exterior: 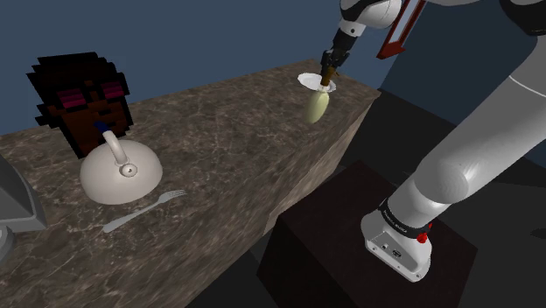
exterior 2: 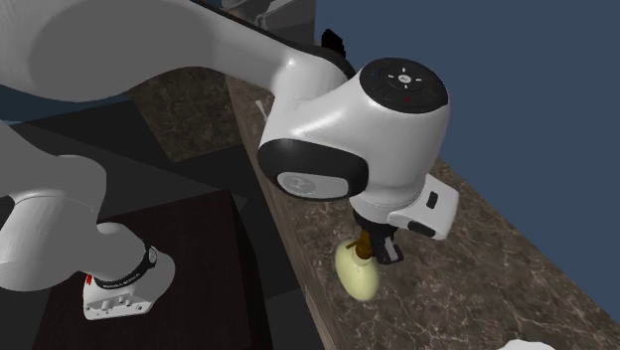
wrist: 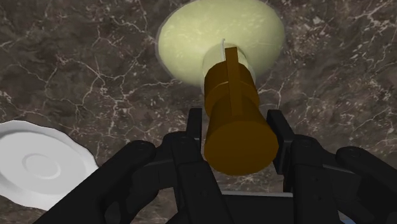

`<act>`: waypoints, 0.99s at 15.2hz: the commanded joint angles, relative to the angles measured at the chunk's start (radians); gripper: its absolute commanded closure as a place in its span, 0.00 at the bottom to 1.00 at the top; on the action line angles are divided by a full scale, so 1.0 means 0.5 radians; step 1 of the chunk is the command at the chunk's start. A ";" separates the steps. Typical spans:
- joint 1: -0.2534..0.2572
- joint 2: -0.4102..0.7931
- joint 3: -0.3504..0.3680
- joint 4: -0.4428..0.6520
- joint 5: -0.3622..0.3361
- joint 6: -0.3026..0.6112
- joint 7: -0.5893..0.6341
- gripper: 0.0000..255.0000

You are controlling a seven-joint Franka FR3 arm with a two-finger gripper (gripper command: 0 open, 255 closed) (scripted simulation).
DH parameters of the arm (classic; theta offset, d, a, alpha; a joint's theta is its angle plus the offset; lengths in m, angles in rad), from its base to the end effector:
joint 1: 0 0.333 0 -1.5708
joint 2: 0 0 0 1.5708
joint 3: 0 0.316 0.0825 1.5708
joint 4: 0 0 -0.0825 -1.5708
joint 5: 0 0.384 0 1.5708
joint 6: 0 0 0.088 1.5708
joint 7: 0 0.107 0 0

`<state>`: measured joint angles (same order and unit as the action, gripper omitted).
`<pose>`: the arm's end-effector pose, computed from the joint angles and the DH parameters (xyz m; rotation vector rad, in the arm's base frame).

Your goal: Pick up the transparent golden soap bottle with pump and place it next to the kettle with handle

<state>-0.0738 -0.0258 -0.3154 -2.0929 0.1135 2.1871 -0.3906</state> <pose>0.5117 -0.2063 0.4446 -3.0801 0.0911 -0.2303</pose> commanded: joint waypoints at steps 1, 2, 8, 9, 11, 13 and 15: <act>0.000 -0.021 0.001 0.028 -0.012 -0.046 0.012 1.00; 0.000 -0.030 0.002 0.046 -0.017 -0.072 0.017 1.00; 0.001 -0.072 0.004 0.162 -0.042 -0.228 0.046 1.00; 0.001 -0.078 0.005 0.183 -0.045 -0.254 0.050 1.00; 0.001 -0.088 0.006 0.227 -0.051 -0.306 0.057 1.00; 0.001 -0.096 0.006 0.272 -0.056 -0.358 0.064 1.00; 0.001 -0.102 0.007 0.319 -0.060 -0.411 0.071 1.00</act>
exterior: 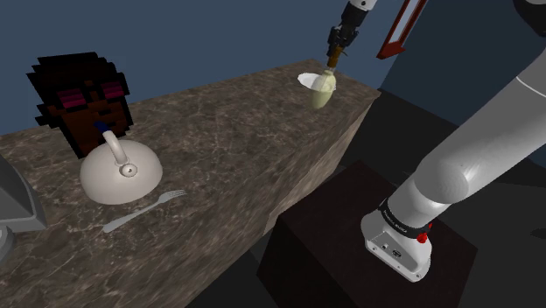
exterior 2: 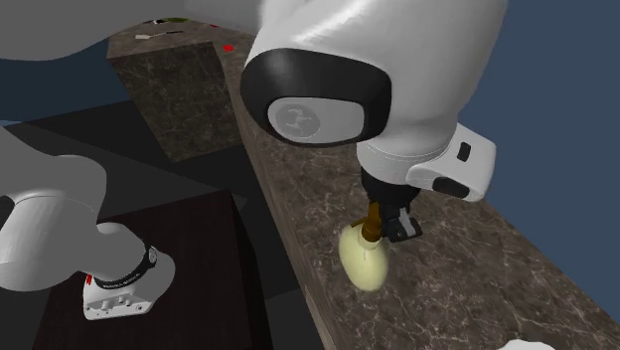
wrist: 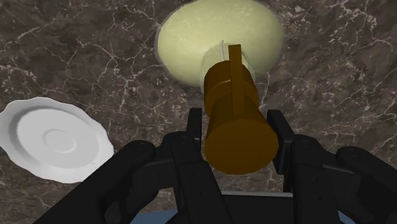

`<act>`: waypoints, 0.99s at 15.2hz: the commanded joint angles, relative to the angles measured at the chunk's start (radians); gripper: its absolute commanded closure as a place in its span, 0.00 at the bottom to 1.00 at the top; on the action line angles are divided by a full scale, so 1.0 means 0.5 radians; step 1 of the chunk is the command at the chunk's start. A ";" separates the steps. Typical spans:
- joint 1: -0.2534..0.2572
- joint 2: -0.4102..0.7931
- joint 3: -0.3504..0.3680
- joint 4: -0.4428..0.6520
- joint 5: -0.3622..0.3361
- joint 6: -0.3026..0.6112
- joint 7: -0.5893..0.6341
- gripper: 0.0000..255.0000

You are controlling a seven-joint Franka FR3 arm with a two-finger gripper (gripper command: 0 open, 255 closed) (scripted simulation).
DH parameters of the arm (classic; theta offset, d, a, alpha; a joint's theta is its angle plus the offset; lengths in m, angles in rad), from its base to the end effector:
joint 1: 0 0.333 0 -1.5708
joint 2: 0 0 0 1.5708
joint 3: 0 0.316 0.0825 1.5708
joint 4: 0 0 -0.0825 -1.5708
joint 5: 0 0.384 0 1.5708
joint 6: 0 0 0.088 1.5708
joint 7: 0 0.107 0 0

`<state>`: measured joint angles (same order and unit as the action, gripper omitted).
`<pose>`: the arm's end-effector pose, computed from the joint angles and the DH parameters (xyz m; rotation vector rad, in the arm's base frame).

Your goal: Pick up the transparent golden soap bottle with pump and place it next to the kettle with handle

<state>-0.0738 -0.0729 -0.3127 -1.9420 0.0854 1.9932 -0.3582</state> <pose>0.5117 -0.2067 0.5232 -3.0801 0.0912 -0.2302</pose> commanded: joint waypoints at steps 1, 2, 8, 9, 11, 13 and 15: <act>0.001 -0.010 0.002 0.041 -0.005 -0.050 0.009 1.00; 0.001 -0.012 0.002 0.066 -0.007 -0.076 0.012 1.00; 0.002 -0.014 0.003 0.224 -0.012 -0.236 0.027 1.00; 0.002 -0.013 0.003 0.253 -0.013 -0.263 0.029 1.00; 0.002 -0.009 0.003 0.311 -0.013 -0.317 0.033 1.00; 0.001 -0.004 0.002 0.371 -0.012 -0.372 0.036 1.00; 0.001 0.004 0.001 0.434 -0.010 -0.427 0.039 1.00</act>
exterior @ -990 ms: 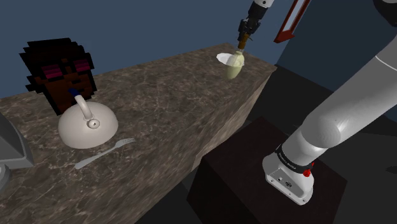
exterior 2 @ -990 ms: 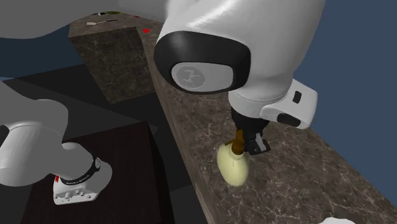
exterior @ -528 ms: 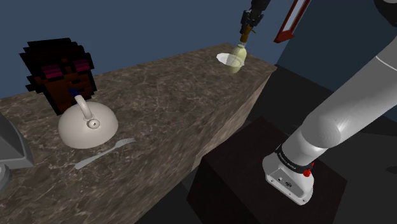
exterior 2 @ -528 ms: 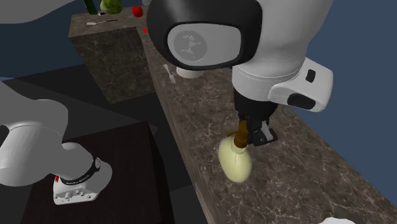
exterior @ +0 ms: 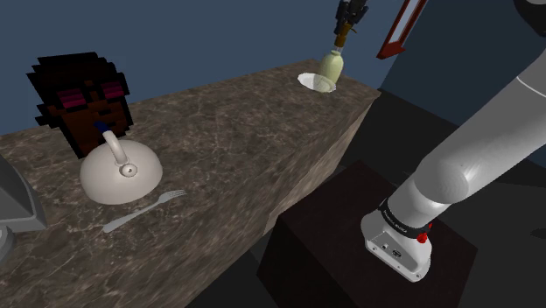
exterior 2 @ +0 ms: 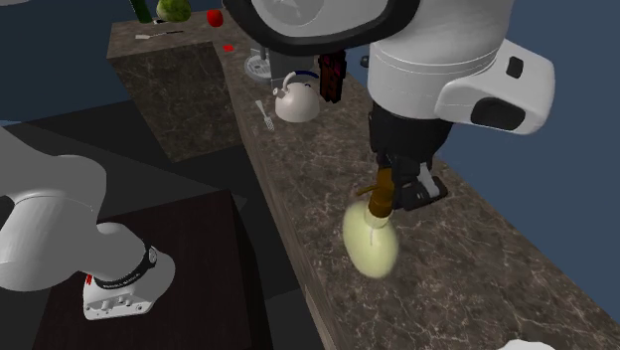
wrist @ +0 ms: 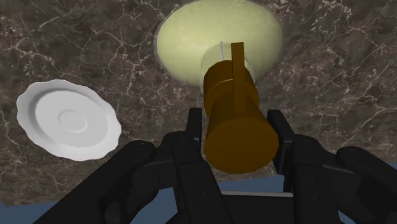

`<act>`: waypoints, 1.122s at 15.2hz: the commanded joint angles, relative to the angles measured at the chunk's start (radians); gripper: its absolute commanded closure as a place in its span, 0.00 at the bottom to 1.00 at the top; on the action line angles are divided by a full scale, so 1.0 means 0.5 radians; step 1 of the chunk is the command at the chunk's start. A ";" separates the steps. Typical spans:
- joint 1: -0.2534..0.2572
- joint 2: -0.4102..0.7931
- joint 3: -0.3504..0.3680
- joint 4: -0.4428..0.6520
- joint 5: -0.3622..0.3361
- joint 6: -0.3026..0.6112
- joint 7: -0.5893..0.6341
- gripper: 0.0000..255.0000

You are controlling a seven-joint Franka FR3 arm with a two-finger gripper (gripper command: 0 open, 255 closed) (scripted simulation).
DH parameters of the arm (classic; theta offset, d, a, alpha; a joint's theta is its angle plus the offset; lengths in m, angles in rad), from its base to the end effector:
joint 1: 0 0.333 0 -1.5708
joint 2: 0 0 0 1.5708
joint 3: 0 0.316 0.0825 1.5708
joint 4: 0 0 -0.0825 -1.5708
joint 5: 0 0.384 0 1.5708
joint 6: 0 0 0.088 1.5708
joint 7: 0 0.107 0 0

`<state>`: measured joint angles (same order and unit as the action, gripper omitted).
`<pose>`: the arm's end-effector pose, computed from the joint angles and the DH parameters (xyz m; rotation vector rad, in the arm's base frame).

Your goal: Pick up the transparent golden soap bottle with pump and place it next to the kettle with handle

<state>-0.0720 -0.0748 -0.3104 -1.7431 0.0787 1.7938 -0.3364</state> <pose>0.5112 -0.2045 0.6022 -3.0803 0.0914 -0.2305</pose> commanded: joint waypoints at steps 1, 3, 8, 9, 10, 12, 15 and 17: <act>-0.003 0.013 -0.004 0.068 0.004 -0.056 -0.003 1.00; -0.003 0.024 -0.006 0.135 0.007 -0.112 -0.001 1.00; -0.006 0.061 -0.011 0.313 0.017 -0.256 0.002 1.00; -0.007 0.070 -0.012 0.351 0.020 -0.285 0.003 1.00; -0.008 0.080 -0.013 0.390 0.023 -0.315 0.003 1.00; -0.011 0.102 -0.017 0.471 0.030 -0.375 0.003 1.00; -0.016 0.140 -0.023 0.600 0.044 -0.468 0.002 1.00; -0.021 0.169 -0.027 0.691 0.054 -0.532 0.001 1.00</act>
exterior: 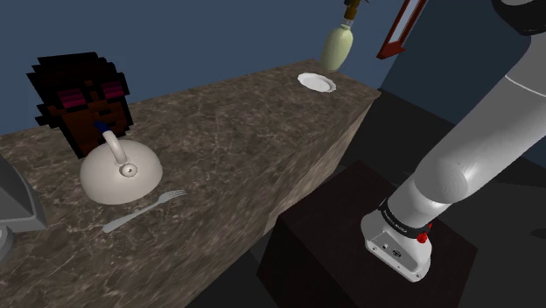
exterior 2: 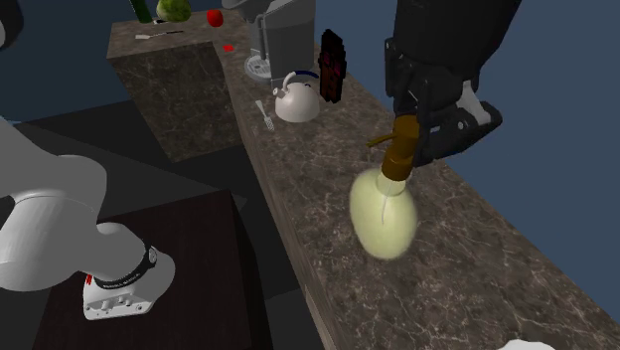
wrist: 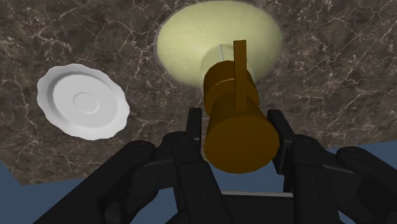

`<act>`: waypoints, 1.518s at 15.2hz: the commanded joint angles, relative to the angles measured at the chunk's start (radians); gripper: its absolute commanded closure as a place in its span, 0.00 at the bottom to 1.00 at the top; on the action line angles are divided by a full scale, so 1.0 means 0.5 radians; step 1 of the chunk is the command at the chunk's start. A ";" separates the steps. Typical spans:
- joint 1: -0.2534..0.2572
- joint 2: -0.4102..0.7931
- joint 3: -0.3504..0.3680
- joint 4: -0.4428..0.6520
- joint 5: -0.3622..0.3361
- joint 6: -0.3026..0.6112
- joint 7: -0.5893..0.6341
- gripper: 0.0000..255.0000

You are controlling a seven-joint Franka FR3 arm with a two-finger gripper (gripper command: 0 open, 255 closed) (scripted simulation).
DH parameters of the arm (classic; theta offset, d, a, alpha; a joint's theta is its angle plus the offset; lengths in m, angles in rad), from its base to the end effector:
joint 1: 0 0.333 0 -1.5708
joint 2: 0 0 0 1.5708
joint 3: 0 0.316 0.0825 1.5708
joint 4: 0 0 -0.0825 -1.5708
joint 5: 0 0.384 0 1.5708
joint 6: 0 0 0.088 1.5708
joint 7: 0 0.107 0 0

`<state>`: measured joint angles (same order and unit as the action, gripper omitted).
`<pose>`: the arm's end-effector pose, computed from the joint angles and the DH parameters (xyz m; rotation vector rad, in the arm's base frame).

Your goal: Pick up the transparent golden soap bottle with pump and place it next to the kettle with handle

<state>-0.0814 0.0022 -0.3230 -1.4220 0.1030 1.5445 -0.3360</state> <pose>0.5112 -0.2063 0.6915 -3.0801 0.0916 -0.2301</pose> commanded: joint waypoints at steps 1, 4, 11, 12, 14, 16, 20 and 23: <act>-0.005 0.031 -0.005 0.097 0.011 -0.067 0.000 1.00; -0.015 0.086 -0.013 0.250 0.032 -0.169 -0.003 1.00; -0.063 0.262 -0.040 0.687 0.108 -0.442 -0.015 1.00; -0.074 0.295 -0.045 0.763 0.124 -0.488 -0.016 1.00; -0.034 0.258 -0.021 0.722 0.100 -0.476 0.035 1.00; 0.054 0.155 0.028 0.567 0.043 -0.405 0.140 1.00; 0.191 0.005 0.139 0.333 -0.039 -0.296 0.352 1.00; 0.275 -0.070 0.225 0.208 -0.080 -0.233 0.508 1.00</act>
<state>0.0433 -0.0161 -0.2237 -1.2890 0.0710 1.4124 -0.1071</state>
